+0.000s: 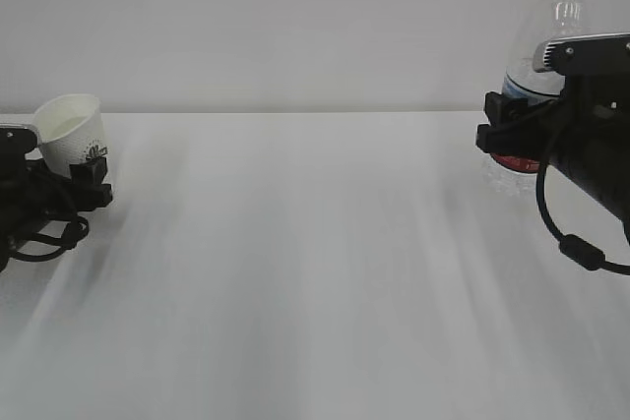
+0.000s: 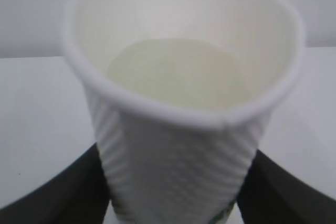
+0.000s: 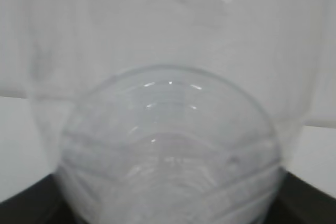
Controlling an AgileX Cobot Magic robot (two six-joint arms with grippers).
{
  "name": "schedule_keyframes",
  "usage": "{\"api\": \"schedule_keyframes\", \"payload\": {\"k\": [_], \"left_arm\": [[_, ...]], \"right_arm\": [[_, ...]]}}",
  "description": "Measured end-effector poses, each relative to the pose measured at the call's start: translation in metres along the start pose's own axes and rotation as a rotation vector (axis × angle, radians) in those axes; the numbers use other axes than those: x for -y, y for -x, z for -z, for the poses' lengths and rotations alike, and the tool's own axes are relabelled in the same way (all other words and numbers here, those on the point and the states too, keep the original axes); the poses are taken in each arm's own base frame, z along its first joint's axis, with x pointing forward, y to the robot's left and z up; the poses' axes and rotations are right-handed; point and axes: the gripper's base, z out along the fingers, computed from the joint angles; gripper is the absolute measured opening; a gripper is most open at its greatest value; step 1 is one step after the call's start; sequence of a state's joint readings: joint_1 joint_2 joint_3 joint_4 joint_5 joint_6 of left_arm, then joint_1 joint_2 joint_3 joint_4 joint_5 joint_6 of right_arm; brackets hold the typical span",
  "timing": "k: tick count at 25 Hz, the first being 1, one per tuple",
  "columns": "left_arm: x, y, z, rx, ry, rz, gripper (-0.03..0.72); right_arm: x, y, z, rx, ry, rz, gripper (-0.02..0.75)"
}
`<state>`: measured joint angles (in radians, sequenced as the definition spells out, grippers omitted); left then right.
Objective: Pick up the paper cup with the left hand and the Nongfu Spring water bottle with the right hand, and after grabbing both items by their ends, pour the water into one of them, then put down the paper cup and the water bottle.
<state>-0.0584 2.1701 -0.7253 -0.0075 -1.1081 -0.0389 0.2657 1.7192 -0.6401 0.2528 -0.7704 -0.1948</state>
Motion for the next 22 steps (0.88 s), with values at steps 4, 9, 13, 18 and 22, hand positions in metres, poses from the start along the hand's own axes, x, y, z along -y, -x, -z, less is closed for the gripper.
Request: {"api": "schedule_keyframes", "payload": {"k": [4,9,13,18,22], "left_arm": [[0.0,0.0,0.0,0.0,0.0,0.0,0.589],[0.0,0.003,0.0,0.03,-0.003,-0.001,0.636],[0.001,0.001,0.002,0.023,-0.008,-0.003,0.64],[0.0,-0.009,0.013,-0.022,-0.006,-0.003,0.64],[0.0,-0.005,0.024,-0.027,-0.006,-0.003,0.639]], "right_arm": [[0.0,0.0,0.0,0.0,0.0,0.0,0.503],[0.0,0.0,0.0,0.0,0.0,0.0,0.503],[0.0,0.0,0.0,0.0,0.0,0.0,0.503],[0.0,0.0,0.0,0.002,0.0,0.0,0.503],[0.0,0.0,0.0,0.002,0.0,0.0,0.503]]}}
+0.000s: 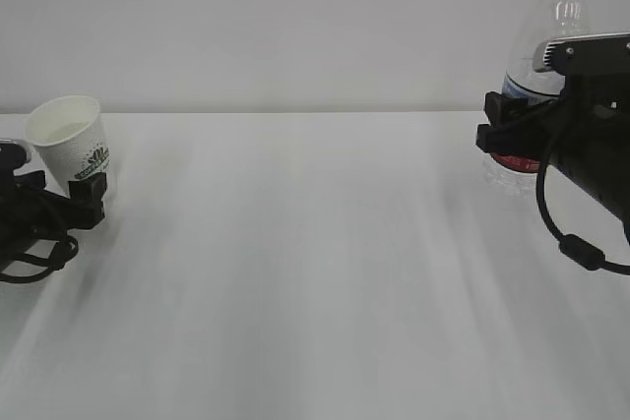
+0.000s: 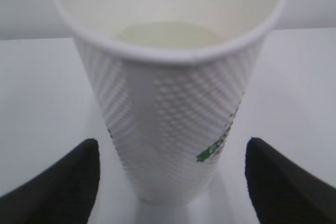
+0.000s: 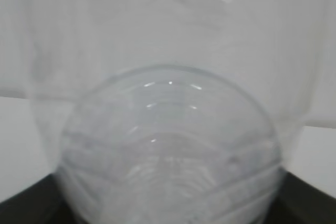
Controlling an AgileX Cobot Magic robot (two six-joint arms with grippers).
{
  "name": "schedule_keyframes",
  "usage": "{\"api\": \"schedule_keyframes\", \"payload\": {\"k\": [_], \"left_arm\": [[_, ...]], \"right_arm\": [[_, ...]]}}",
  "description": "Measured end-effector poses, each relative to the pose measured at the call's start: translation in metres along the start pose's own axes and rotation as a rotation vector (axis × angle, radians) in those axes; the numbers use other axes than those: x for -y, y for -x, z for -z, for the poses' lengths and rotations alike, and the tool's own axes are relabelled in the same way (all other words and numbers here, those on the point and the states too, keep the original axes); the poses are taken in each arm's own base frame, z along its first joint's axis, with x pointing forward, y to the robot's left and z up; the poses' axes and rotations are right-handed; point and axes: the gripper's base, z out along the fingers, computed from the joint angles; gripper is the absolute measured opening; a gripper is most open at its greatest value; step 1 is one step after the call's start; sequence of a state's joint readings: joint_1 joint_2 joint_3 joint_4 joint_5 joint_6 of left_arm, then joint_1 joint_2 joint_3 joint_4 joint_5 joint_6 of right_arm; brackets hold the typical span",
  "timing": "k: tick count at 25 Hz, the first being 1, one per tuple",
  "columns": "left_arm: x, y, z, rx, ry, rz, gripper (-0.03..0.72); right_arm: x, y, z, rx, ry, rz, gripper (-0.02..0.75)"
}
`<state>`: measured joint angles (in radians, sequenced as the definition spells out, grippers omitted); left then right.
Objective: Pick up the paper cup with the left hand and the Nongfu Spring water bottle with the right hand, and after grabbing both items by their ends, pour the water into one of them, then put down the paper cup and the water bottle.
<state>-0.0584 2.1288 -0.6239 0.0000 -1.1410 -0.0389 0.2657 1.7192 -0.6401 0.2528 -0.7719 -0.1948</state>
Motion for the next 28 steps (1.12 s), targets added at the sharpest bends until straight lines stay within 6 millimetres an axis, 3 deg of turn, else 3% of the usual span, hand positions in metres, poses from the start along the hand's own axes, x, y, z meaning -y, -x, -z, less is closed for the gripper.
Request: {"api": "schedule_keyframes", "payload": {"k": [19,28], "left_arm": [[0.001,0.021,0.064,0.006,0.0,0.0,0.622],[0.001,0.036,0.103,0.053,-0.002,0.0,0.619]], "right_arm": [[0.0,0.0,0.0,0.0,0.0,0.0,0.503],[0.0,0.0,0.0,0.0,0.003,0.003,0.503]]}}
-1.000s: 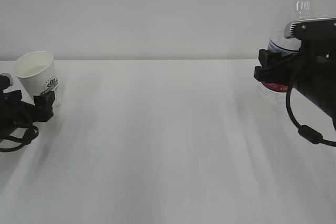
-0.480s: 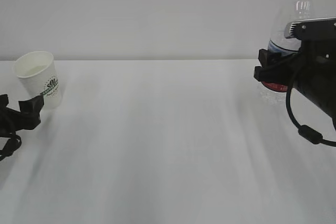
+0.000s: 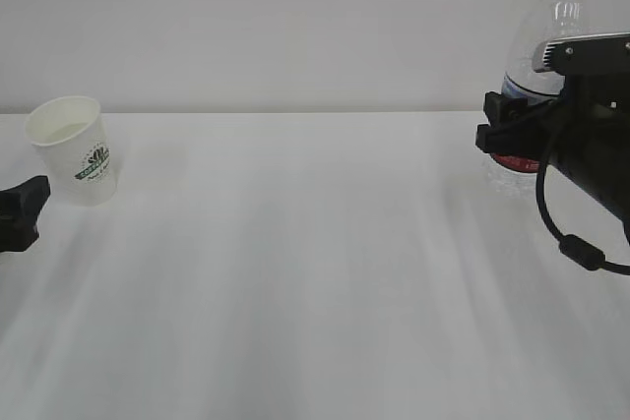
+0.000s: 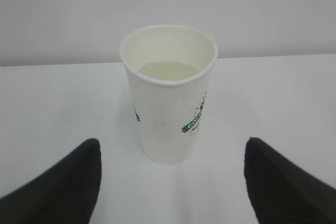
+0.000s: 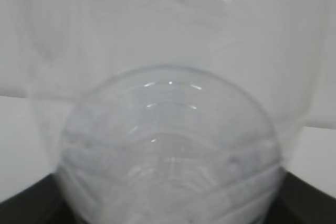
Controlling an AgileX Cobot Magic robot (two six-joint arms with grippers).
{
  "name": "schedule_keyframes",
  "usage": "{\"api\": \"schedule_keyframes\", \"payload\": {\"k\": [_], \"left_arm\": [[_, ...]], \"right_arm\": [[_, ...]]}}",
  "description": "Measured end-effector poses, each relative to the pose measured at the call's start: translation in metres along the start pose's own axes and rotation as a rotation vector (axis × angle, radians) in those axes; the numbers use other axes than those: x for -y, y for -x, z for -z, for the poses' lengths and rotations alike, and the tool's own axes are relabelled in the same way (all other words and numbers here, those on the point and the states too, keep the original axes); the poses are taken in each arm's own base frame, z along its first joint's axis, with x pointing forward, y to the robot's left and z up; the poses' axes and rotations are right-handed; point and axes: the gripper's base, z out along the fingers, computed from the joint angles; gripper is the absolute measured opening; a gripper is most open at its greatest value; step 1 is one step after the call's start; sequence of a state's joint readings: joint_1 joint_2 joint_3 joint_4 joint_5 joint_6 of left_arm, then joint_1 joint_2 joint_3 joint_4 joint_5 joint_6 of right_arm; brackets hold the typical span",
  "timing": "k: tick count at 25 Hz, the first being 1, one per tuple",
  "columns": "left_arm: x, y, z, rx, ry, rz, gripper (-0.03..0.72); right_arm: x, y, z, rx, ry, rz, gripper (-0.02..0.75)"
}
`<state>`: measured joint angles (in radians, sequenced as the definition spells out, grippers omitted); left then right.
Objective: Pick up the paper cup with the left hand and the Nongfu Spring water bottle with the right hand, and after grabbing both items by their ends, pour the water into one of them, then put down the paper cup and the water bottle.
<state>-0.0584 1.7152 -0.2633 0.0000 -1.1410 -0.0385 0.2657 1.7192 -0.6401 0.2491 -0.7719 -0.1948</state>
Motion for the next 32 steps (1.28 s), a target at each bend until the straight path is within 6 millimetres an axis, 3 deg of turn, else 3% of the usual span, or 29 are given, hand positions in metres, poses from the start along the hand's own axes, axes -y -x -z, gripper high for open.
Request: {"api": "schedule_keyframes", "payload": {"k": [9,16,32], "left_arm": [[0.001,0.02,0.031,0.096,-0.004,0.0,0.61],[0.001,0.036,0.044,0.141,-0.005,0.0,0.601],[0.0,0.036,0.048,0.097,0.014,0.013,0.586]], "right_arm": [[0.0,0.0,0.0,0.0,0.002,0.002,0.503],[0.0,0.0,0.0,0.0,0.002,0.003,0.503],[0.0,-0.004,-0.004,0.037,-0.009,0.011,0.503]]}}
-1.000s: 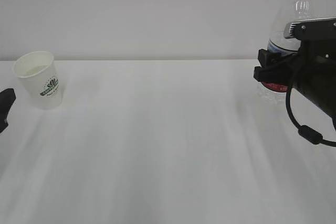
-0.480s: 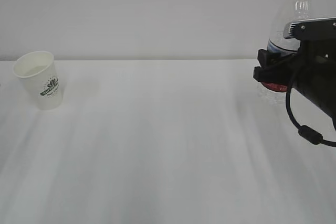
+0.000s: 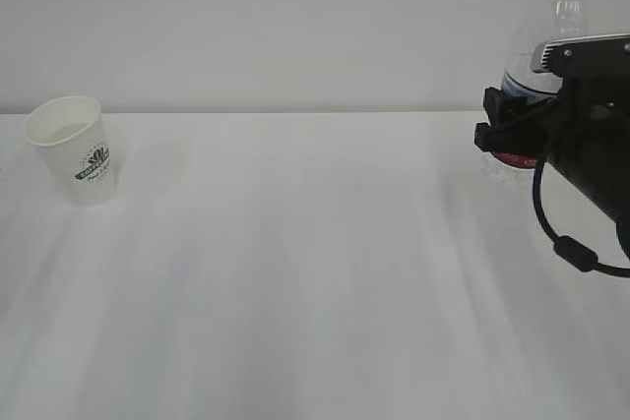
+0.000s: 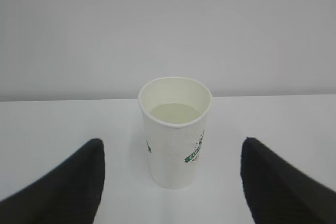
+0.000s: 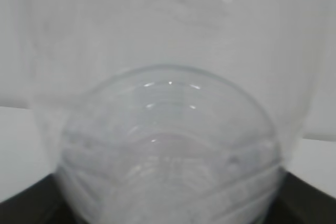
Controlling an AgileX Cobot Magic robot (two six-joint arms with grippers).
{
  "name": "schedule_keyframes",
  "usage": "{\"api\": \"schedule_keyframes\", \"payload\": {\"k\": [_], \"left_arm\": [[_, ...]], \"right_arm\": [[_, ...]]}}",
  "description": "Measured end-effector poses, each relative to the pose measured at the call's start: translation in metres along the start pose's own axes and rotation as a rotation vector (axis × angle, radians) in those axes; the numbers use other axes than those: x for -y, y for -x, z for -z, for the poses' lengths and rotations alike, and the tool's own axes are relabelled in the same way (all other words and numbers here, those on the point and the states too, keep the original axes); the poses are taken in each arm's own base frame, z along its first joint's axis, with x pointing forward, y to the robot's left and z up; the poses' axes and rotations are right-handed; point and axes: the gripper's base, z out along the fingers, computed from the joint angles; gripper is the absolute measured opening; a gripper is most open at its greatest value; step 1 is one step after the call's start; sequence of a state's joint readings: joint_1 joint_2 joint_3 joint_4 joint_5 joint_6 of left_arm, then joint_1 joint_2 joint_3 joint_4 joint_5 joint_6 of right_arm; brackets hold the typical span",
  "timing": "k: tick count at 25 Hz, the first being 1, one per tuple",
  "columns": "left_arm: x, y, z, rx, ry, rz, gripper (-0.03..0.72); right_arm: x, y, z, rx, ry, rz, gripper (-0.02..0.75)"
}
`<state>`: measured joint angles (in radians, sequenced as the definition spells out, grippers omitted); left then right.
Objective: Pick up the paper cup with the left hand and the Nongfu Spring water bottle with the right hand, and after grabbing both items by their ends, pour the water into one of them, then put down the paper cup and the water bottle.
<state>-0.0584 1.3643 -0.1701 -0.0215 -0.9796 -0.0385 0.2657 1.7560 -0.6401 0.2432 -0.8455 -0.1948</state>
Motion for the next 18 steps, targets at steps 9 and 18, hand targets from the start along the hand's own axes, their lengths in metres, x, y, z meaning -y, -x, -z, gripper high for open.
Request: {"api": "schedule_keyframes", "payload": {"k": [9,18], "left_arm": [[0.0,0.0,0.0,-0.002,-0.001,-0.001,0.581],[0.001,0.0,0.0,-0.004,-0.006,-0.004,0.58]], "right_arm": [[-0.006,-0.023,-0.026,-0.058,0.002,0.011,0.503],[-0.011,-0.034,-0.056,-0.06,0.002,0.011,0.503]]}}
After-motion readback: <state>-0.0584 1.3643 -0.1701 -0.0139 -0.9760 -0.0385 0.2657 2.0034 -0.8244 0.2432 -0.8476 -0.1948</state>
